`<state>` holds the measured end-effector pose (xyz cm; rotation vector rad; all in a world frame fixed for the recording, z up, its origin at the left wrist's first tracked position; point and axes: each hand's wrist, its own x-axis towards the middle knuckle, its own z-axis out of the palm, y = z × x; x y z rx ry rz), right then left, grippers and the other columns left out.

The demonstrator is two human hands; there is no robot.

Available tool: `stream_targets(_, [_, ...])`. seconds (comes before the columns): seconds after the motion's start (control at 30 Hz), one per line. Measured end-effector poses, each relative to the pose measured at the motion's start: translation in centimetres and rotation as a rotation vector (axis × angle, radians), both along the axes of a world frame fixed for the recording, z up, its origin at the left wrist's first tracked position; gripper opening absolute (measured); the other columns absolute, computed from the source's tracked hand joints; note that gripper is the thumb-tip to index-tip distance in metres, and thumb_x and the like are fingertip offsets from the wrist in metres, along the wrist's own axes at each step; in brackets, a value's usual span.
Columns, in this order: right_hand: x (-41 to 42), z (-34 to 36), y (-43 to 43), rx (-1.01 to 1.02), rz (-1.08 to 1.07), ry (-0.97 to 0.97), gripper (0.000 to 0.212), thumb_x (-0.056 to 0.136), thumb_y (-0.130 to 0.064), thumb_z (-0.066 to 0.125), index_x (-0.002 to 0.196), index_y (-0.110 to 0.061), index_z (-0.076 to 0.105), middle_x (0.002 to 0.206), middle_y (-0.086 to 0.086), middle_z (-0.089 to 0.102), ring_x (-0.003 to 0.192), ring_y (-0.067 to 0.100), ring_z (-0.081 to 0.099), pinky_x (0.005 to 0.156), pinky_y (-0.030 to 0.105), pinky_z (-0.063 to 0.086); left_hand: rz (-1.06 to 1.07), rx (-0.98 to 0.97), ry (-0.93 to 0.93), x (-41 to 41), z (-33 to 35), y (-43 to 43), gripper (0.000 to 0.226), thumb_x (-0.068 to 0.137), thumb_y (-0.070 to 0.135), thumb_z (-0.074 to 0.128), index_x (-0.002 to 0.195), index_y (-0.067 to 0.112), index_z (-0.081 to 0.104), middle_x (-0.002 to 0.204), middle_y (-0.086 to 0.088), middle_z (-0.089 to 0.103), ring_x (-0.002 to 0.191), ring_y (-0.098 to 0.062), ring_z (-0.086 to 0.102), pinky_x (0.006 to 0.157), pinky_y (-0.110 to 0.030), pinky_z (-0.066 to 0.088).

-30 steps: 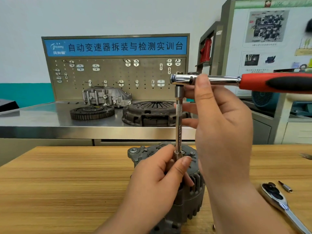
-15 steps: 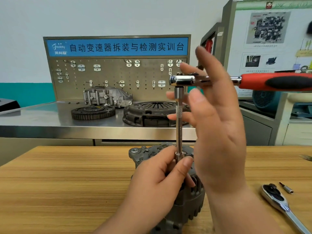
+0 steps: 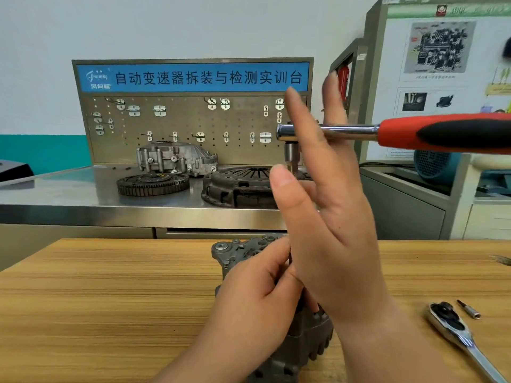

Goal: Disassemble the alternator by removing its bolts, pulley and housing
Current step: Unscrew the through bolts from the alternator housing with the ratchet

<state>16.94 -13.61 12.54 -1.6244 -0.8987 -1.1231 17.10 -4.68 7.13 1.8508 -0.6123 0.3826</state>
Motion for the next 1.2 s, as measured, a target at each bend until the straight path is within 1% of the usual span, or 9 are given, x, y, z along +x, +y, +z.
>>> stream_targets(0.13, [-0.5, 0.5, 0.0, 0.155, 0.364, 0.196, 0.051, 0.091, -0.029, 0.049, 0.137, -0.045, 0.036, 0.149, -0.031, 0.031, 0.132, 0.01, 0.048, 0.101, 0.041, 0.048, -0.06, -0.029, -0.011, 0.5, -0.5, 0.1, 0.019, 0.086, 0.045, 0.046, 0.078, 0.039, 0.062, 0.065, 0.017, 0.068, 0.062, 0.005, 0.058, 0.062, -0.022, 0.049])
stream_targets(0.23, [-0.8, 1.3, -0.2, 0.32, 0.628, 0.368, 0.045, 0.089, -0.027, 0.043, 0.128, -0.049, 0.044, 0.144, -0.023, 0.046, 0.106, 0.021, 0.068, 0.07, 0.028, 0.056, -0.122, -0.016, -0.022, 0.5, -0.8, 0.4, 0.036, 0.083, 0.061, 0.04, 0.098, 0.037, 0.061, 0.081, 0.013, 0.072, 0.077, -0.008, 0.065, 0.072, -0.037, 0.053])
stream_targets(0.33, [-1.0, 1.8, -0.5, 0.387, 0.78, 0.472, 0.055, 0.087, -0.031, 0.042, 0.14, -0.046, 0.036, 0.141, -0.012, 0.053, 0.095, 0.031, 0.071, 0.062, 0.027, 0.056, -0.112, 0.012, -0.063, 0.4, -0.8, 0.5, 0.039, 0.082, 0.064, 0.034, 0.107, 0.045, 0.057, 0.089, 0.017, 0.072, 0.084, -0.008, 0.066, 0.074, -0.033, 0.05])
stream_targets(0.47, [-0.9, 1.3, -0.1, 0.316, 0.643, 0.426, 0.067, 0.086, -0.03, 0.049, 0.147, -0.045, 0.025, 0.143, -0.024, 0.045, 0.1, 0.023, 0.07, 0.061, 0.027, 0.055, -0.065, 0.01, -0.038, 0.4, -0.9, 0.2, 0.025, 0.082, 0.057, 0.042, 0.096, 0.048, 0.061, 0.081, 0.017, 0.072, 0.077, -0.001, 0.065, 0.069, -0.033, 0.051])
stream_targets(0.63, [-0.6, 0.2, 0.3, 0.174, 0.365, 0.196, 0.058, 0.087, -0.029, 0.046, 0.143, -0.042, 0.034, 0.152, -0.032, 0.025, 0.135, 0.013, 0.044, 0.1, 0.047, 0.049, -0.015, -0.015, 0.039, 0.3, -0.6, 0.0, 0.02, 0.084, 0.039, 0.046, 0.074, 0.042, 0.063, 0.061, 0.018, 0.066, 0.058, 0.006, 0.057, 0.058, -0.021, 0.042])
stream_targets(0.77, [-0.6, 0.4, -0.1, 0.248, 0.48, 0.209, 0.04, 0.086, -0.026, 0.046, 0.123, -0.029, 0.063, 0.153, -0.021, 0.034, 0.13, 0.015, 0.05, 0.086, 0.03, 0.053, -0.037, 0.004, 0.026, 0.6, -0.6, 0.0, 0.021, 0.084, 0.043, 0.043, 0.083, 0.034, 0.062, 0.073, 0.013, 0.071, 0.068, -0.002, 0.062, 0.069, -0.037, 0.053])
stream_targets(0.93, [-0.4, 0.9, -0.2, 0.395, 0.742, 0.42, 0.045, 0.087, -0.022, 0.046, 0.127, -0.041, 0.053, 0.14, -0.018, 0.052, 0.107, 0.023, 0.068, 0.074, 0.028, 0.057, -0.115, -0.008, 0.017, 0.3, -0.7, 0.4, 0.036, 0.087, 0.058, 0.04, 0.101, 0.032, 0.061, 0.089, 0.011, 0.073, 0.086, -0.013, 0.066, 0.082, -0.051, 0.051])
stream_targets(1.03, [-0.6, 1.4, -0.7, 0.425, 0.818, 0.482, 0.057, 0.087, -0.026, 0.044, 0.142, -0.035, 0.037, 0.129, -0.007, 0.064, 0.097, 0.029, 0.071, 0.064, 0.027, 0.057, -0.126, 0.043, -0.011, 0.3, -0.7, 0.5, 0.042, 0.083, 0.062, 0.034, 0.105, 0.037, 0.059, 0.091, 0.013, 0.072, 0.088, -0.009, 0.066, 0.083, -0.046, 0.052])
stream_targets(1.2, [-0.6, 0.9, -0.2, 0.369, 0.613, 0.356, 0.05, 0.085, -0.022, 0.048, 0.131, -0.043, 0.047, 0.127, -0.017, 0.061, 0.108, 0.019, 0.067, 0.062, 0.026, 0.054, -0.039, 0.07, -0.026, 0.2, -0.6, 0.2, 0.035, 0.088, 0.056, 0.036, 0.088, 0.032, 0.061, 0.071, 0.017, 0.067, 0.07, 0.0, 0.059, 0.068, -0.029, 0.047])
